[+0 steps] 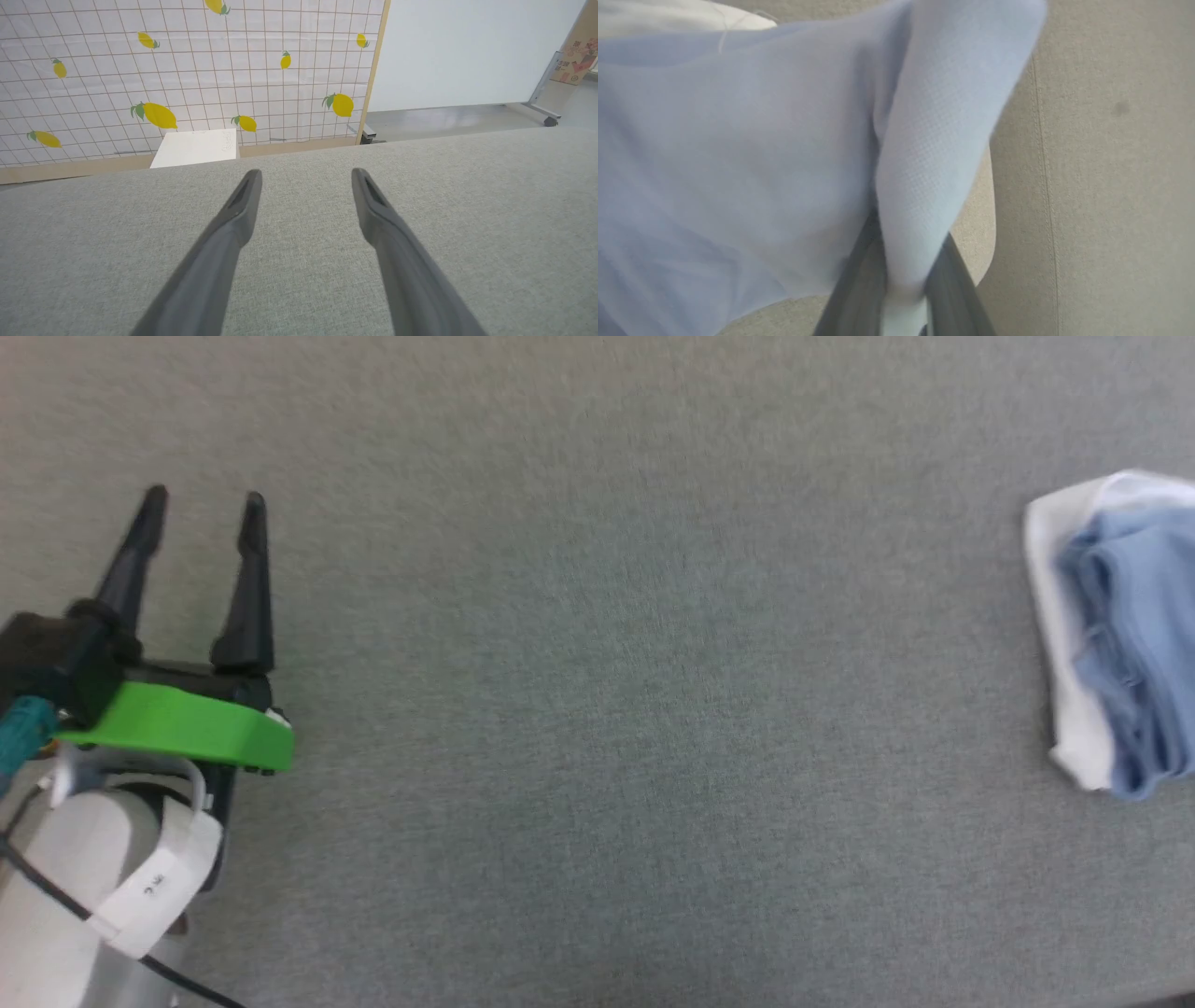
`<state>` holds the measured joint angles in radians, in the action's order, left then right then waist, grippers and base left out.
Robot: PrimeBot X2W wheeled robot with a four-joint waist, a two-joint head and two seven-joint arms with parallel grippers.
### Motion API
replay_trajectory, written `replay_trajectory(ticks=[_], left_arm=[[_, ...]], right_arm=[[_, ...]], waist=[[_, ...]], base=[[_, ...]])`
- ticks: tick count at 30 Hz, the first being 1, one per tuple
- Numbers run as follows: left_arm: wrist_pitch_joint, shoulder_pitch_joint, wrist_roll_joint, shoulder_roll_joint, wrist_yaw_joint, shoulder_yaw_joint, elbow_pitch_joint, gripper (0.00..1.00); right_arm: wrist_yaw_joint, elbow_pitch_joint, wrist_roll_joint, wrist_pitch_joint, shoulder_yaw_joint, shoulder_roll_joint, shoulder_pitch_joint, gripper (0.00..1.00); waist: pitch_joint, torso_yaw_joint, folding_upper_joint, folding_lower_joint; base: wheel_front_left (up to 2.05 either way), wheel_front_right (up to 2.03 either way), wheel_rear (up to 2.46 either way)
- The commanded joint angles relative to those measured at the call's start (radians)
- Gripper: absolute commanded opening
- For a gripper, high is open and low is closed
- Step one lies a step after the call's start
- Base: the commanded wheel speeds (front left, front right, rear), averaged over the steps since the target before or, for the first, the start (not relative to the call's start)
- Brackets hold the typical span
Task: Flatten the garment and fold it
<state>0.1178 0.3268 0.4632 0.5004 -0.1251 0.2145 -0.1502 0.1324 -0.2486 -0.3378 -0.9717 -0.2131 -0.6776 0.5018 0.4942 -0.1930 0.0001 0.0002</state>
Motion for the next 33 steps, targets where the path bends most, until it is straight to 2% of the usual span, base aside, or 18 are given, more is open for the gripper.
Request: replay_trajectory(ticks=[1,6,13,14,16,21,26,33], left_arm=[[-0.013,0.016,-0.009,0.017,-0.008,-0.005,-0.021,1.0],[-0.067,0.015,-0.02,0.065,-0.021,-0.024,-0.092,1.0],[-0.123,-0.004,-0.022,0.123,-0.041,-0.063,-0.165,1.0],[-0.129,-0.009,-0.022,0.13,-0.044,-0.07,-0.174,1.0],[-0.139,-0.015,-0.02,0.14,-0.046,-0.076,-0.185,1.0],[-0.143,-0.021,-0.018,0.142,-0.051,-0.077,-0.193,1.0],[-0.121,-0.026,-0.01,0.127,-0.051,-0.071,-0.165,1.0],[-0.06,-0.046,0.004,0.073,-0.053,-0.047,-0.09,1.0]], right_arm=[[-0.002,-0.006,0.034,0.009,-0.027,0.014,0.018,0.0],[-0.002,-0.007,0.109,0.042,-0.121,0.079,0.041,0.0],[-0.002,-0.022,0.167,0.13,-0.157,0.137,0.095,0.0],[-0.002,-0.028,0.177,0.148,-0.161,0.143,0.107,0.28],[-0.002,-0.047,0.191,0.161,-0.16,0.15,0.122,1.0],[-0.002,-0.078,0.208,0.19,-0.164,0.146,0.154,1.0],[-0.002,-0.087,0.201,0.211,-0.157,0.112,0.173,1.0],[-0.002,-0.023,0.1,0.284,-0.092,0.07,0.223,1.0]], waist=[[0.146,-0.062,-0.0001,-0.0002],[0.213,-0.081,-0.0001,-0.0002],[0.282,-0.107,-0.0001,-0.0002],[0.289,-0.112,-0.0001,-0.0002],[0.296,-0.117,-0.0001,-0.0002],[0.286,-0.123,-0.0001,-0.0002],[0.235,-0.122,-0.0001,-0.0002],[0.102,-0.1,-0.0001,-0.0002]], base=[[0.0,0.0,0.0],[0.0,0.0,0.0],[0.0,0.0,0.0],[0.0,0.0,0.0],[0.0,0.0,0.0],[0.0,0.0,0.0],[0.0,0.0,0.0],[0.0,0.0,0.0]])
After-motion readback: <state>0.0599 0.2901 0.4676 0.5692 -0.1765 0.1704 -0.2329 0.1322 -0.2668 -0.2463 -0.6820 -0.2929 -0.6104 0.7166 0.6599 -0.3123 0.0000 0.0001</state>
